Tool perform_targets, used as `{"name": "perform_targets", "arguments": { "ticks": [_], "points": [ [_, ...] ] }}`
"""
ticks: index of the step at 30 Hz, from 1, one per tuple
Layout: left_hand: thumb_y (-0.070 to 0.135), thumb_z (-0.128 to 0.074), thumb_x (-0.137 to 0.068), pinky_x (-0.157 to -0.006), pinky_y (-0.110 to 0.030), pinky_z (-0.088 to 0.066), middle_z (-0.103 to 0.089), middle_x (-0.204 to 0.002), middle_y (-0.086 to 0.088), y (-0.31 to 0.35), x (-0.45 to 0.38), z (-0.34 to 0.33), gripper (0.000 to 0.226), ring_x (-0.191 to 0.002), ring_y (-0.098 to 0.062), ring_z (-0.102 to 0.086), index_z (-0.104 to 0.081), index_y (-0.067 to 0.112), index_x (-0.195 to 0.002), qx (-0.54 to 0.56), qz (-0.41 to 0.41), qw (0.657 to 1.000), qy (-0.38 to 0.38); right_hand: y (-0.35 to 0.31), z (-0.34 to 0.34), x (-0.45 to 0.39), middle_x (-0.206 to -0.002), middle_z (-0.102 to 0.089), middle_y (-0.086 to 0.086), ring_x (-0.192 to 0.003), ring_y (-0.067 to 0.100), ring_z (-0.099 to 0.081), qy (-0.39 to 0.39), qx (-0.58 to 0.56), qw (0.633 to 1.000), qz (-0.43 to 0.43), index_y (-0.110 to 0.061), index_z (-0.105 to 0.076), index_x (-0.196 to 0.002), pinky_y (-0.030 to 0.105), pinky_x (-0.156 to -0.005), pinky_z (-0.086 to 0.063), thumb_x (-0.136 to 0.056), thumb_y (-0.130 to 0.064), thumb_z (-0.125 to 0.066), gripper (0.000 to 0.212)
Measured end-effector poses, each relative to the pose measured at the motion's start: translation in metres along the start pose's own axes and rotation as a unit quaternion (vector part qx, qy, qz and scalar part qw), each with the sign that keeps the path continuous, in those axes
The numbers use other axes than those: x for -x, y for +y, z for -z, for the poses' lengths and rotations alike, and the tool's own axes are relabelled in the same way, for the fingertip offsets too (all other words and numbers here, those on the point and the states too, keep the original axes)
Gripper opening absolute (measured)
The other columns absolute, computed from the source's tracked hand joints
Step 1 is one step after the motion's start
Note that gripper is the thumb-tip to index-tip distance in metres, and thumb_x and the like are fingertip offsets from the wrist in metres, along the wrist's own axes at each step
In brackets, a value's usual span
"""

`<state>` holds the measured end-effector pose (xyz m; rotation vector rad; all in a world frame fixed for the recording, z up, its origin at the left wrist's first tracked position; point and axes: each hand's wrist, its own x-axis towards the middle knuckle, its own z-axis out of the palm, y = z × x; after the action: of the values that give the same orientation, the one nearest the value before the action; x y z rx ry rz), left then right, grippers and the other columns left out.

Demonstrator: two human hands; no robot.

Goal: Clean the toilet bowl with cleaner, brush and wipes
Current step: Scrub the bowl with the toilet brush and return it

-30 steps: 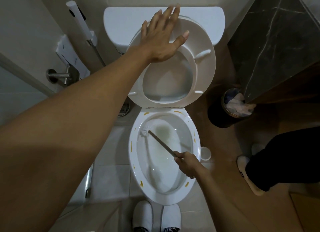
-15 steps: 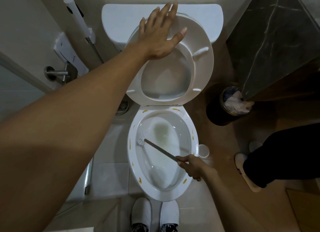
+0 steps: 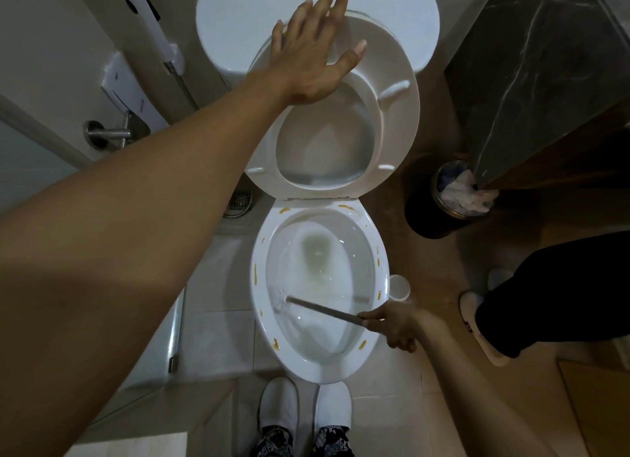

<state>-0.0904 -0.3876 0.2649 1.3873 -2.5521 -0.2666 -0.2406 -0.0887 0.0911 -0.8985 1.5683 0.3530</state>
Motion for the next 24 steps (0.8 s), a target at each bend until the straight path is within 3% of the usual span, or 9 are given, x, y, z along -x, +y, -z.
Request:
{"name": "perform_targets", "arguments": {
  "ticks": [6, 12, 13, 14, 15, 16, 18, 21, 24],
  "points": [
    [0.058, -0.02, -0.097, -0.115, -0.053, 0.004, 0.006, -0.16, -0.002, -0.001, 0.001, 0.0, 0.07, -0.147, -0.026, 0.006, 0.005, 0.023, -0.152, 0.011, -0.002, 1.0, -0.002, -0.007, 0.024, 0.009, -0.068, -0.062, 0.006, -0.043, 0.01, -0.041, -0.011, 0.11, 0.993, -0.049, -0.037, -0.058, -0.128, 0.021, -0.05, -0.039, -0.096, -0.038, -0.051, 0.033],
    [0.059, -0.019, -0.096, -0.115, -0.054, 0.003, 0.006, -0.16, -0.003, -0.002, -0.001, -0.001, 0.071, -0.147, -0.027, 0.006, 0.005, 0.023, -0.152, 0.007, -0.007, 1.0, -0.006, -0.016, 0.025, 0.031, -0.062, -0.047, 0.008, -0.043, 0.01, -0.035, -0.014, 0.114, 0.99, -0.077, -0.019, -0.046, -0.142, 0.018, -0.045, -0.032, -0.099, -0.036, -0.046, 0.046],
    [0.059, -0.019, -0.096, -0.115, -0.054, 0.003, 0.006, -0.16, -0.003, -0.002, -0.001, -0.001, 0.071, -0.147, -0.027, 0.006, 0.005, 0.022, -0.152, 0.006, -0.008, 1.0, -0.004, -0.017, 0.031, 0.039, -0.062, -0.039, 0.01, -0.047, 0.011, -0.031, 0.0, 0.091, 0.991, -0.097, -0.005, -0.042, -0.141, 0.017, -0.047, -0.027, -0.1, -0.031, -0.044, 0.049],
    [0.059, -0.02, -0.096, -0.115, -0.054, 0.003, 0.006, -0.16, -0.003, -0.002, -0.001, -0.002, 0.071, -0.147, -0.027, 0.006, 0.005, 0.022, -0.152, 0.005, -0.008, 1.0, -0.003, -0.017, 0.04, 0.043, -0.063, -0.034, 0.008, -0.05, 0.011, -0.027, -0.001, 0.081, 0.99, -0.116, -0.032, -0.008, -0.139, 0.018, -0.048, -0.023, -0.1, -0.027, -0.042, 0.052],
    [0.059, -0.02, -0.096, -0.115, -0.054, 0.003, 0.006, -0.16, -0.003, -0.002, 0.0, -0.002, 0.071, -0.147, -0.027, 0.006, 0.005, 0.023, -0.152, 0.006, -0.007, 1.0, -0.001, -0.018, 0.043, 0.046, -0.063, -0.033, 0.007, -0.049, 0.01, -0.026, -0.011, 0.078, 0.987, -0.14, -0.007, -0.048, -0.086, 0.017, -0.048, -0.022, -0.1, -0.029, -0.042, 0.026],
    [0.059, -0.02, -0.096, -0.115, -0.053, 0.003, 0.006, -0.16, -0.003, -0.002, 0.0, -0.002, 0.071, -0.147, -0.027, 0.006, 0.005, 0.023, -0.152, 0.007, -0.006, 1.0, 0.0, -0.017, 0.045, 0.041, -0.065, -0.037, 0.004, -0.048, 0.009, -0.027, -0.027, 0.113, 0.983, -0.143, -0.011, -0.051, -0.128, 0.018, -0.047, -0.023, -0.098, -0.034, -0.044, 0.039],
    [0.059, -0.02, -0.096, -0.115, -0.053, 0.004, 0.006, -0.16, -0.002, -0.002, -0.001, -0.001, 0.071, -0.147, -0.027, 0.006, 0.005, 0.023, -0.152, 0.008, -0.007, 1.0, -0.002, -0.019, 0.042, 0.031, -0.073, -0.047, 0.0, -0.048, 0.008, -0.034, -0.011, 0.134, 0.981, -0.141, -0.019, -0.053, -0.133, 0.019, -0.046, -0.029, -0.096, -0.038, -0.046, 0.042],
    [0.059, -0.019, -0.096, -0.115, -0.054, 0.004, 0.007, -0.16, -0.002, -0.003, -0.001, 0.0, 0.071, -0.147, -0.026, 0.007, 0.006, 0.023, -0.152, 0.009, -0.009, 1.0, -0.007, -0.018, 0.042, 0.027, -0.073, -0.047, 0.001, -0.047, 0.008, -0.035, -0.019, 0.138, 0.979, -0.151, -0.021, -0.056, -0.129, 0.019, -0.045, -0.029, -0.096, -0.035, -0.046, 0.037],
    [0.06, -0.019, -0.096, -0.115, -0.054, 0.004, 0.006, -0.16, -0.002, -0.003, -0.001, -0.001, 0.072, -0.147, -0.027, 0.007, 0.006, 0.023, -0.152, 0.009, -0.01, 1.0, -0.006, -0.023, 0.054, 0.043, -0.058, -0.043, -0.002, -0.043, 0.011, -0.032, -0.039, 0.177, 0.966, -0.183, -0.019, -0.056, -0.091, 0.019, -0.045, -0.028, -0.092, -0.042, -0.053, 0.023]
  ]
}}
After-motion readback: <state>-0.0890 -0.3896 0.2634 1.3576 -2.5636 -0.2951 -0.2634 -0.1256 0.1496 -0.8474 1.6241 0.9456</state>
